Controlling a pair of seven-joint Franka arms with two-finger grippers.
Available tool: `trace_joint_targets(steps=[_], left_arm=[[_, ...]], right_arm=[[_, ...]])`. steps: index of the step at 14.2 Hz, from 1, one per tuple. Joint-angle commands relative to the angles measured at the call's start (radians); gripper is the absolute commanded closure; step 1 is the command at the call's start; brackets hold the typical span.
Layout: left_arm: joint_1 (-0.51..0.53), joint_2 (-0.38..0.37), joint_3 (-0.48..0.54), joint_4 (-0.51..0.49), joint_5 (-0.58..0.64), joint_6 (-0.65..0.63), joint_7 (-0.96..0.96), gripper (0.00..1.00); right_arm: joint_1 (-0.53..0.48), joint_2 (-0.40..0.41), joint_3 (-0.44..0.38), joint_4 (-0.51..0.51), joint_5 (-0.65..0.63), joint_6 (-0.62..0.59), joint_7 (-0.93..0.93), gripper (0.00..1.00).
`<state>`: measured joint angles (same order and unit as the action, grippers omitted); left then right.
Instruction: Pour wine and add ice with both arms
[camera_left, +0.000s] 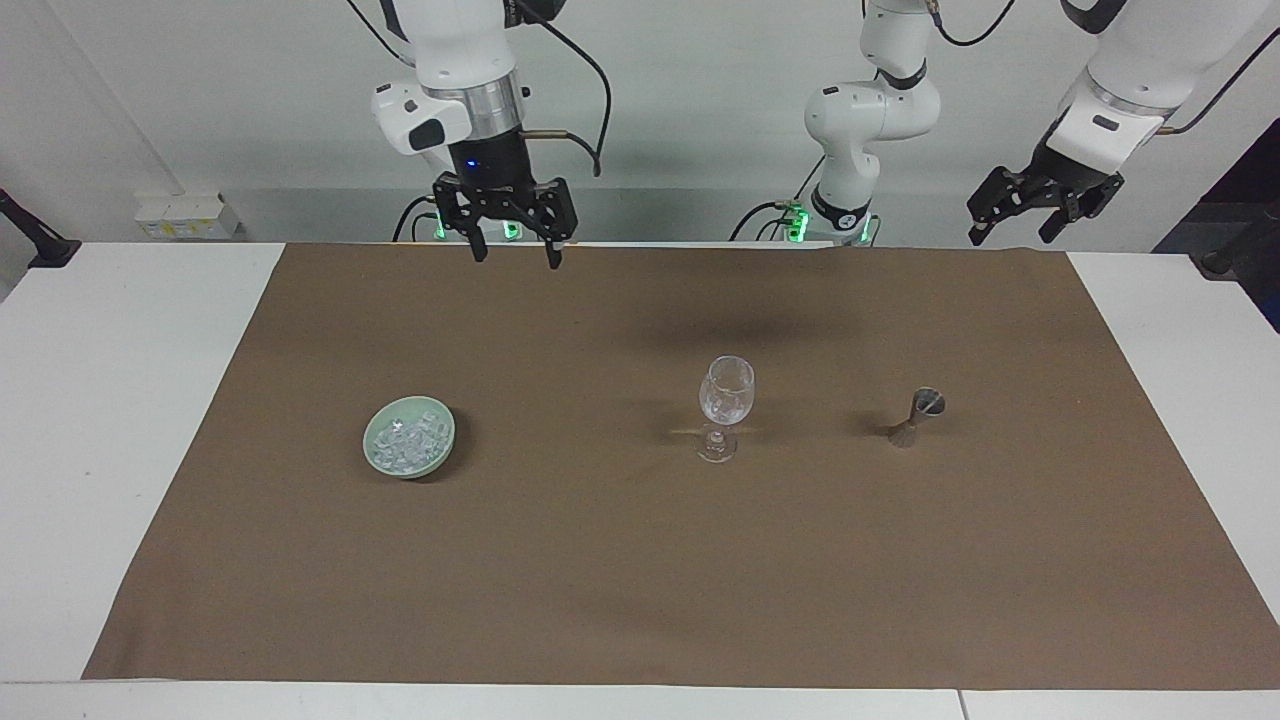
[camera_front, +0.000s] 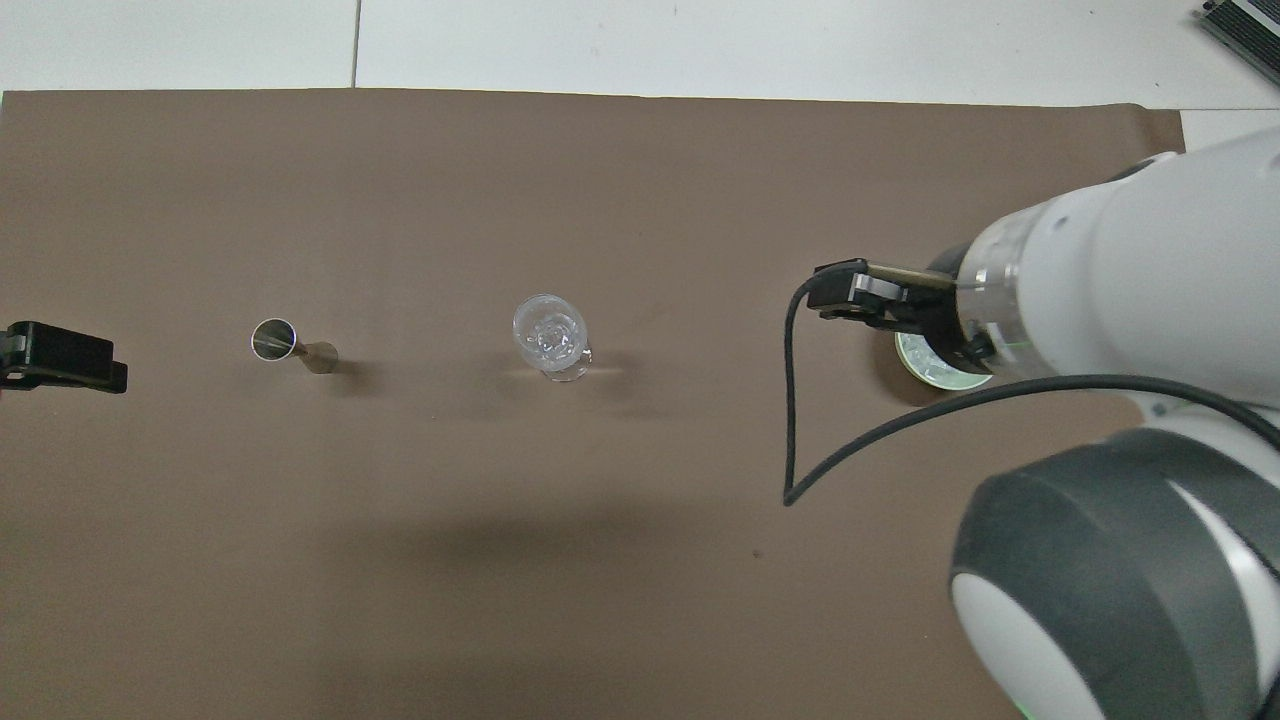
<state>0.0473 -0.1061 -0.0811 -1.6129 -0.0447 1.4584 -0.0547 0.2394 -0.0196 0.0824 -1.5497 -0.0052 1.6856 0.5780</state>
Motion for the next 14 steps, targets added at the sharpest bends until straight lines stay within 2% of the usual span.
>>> trace_joint_targets(steps=[1, 4, 10, 14], left_arm=[[0.003, -0.007, 0.003, 0.008, -0.012, -0.016, 0.004, 0.0], [0.003, -0.007, 0.003, 0.008, -0.011, -0.016, 0.004, 0.0], [0.003, -0.007, 0.003, 0.007, -0.012, -0.016, 0.004, 0.0], [0.003, -0.007, 0.003, 0.007, -0.012, -0.016, 0.004, 0.0]], right_arm=[[-0.041, -0.049, 0.014, -0.032, -0.045, -0.039, -0.044, 0.0], [-0.095, -0.086, 0.011, -0.026, -0.036, -0.047, -0.127, 0.0], [-0.221, -0.098, 0.01, -0.009, -0.025, -0.101, -0.328, 0.0], [-0.242, -0.095, 0.005, -0.001, -0.03, -0.142, -0.36, 0.0]])
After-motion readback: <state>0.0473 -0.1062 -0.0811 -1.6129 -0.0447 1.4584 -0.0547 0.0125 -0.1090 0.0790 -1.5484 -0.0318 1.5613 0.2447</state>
